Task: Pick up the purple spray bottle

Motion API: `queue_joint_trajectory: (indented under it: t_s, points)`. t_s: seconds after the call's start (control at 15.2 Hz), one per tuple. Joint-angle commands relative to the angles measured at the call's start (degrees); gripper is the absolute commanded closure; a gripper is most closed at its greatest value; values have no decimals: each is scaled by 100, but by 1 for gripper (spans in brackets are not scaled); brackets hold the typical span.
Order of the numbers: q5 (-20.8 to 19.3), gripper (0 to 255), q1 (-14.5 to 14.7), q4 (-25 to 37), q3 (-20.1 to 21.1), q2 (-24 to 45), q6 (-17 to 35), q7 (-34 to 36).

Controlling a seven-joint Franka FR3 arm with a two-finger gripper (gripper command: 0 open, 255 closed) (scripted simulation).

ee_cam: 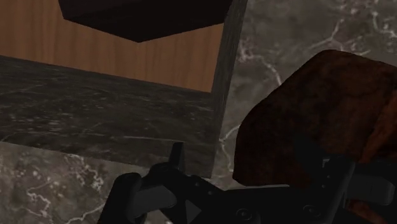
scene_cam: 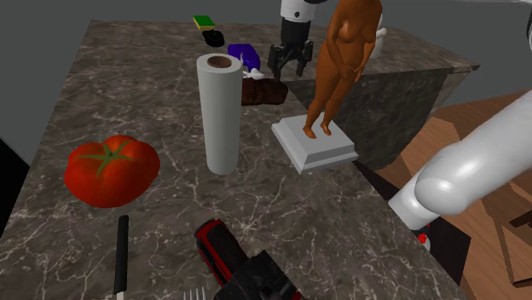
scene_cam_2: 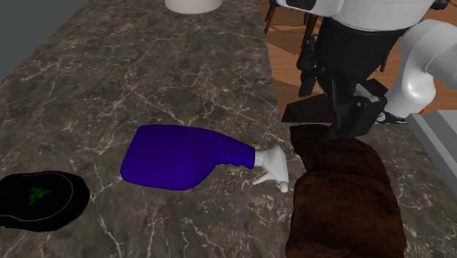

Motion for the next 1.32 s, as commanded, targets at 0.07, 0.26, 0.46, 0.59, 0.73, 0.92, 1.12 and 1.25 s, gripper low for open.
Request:
queue_joint_trajectory:
  t_s: [0.07, 0.26, 0.46, 0.59, 0.73, 0.92, 1.12, 1.25]
  points:
    - [-225, 0, -4, 770, 64, 675, -3, 376]
    - [-465, 0, 33, 1594, 85, 1327, -96, 712]
    - [-713, 0, 112, 2545, 68, 2019, -280, 1015]
    - [-878, 0, 191, 3279, 37, 2519, -464, 1190]
    - [-976, 0, 255, 3782, 3, 2847, -607, 1282]
    - [-965, 0, 234, 3468, -1, 2792, -347, 1297]
    - [-961, 0, 215, 3183, -4, 2756, -98, 1313]
    - [-960, 0, 206, 3041, -5, 2743, 30, 1322]
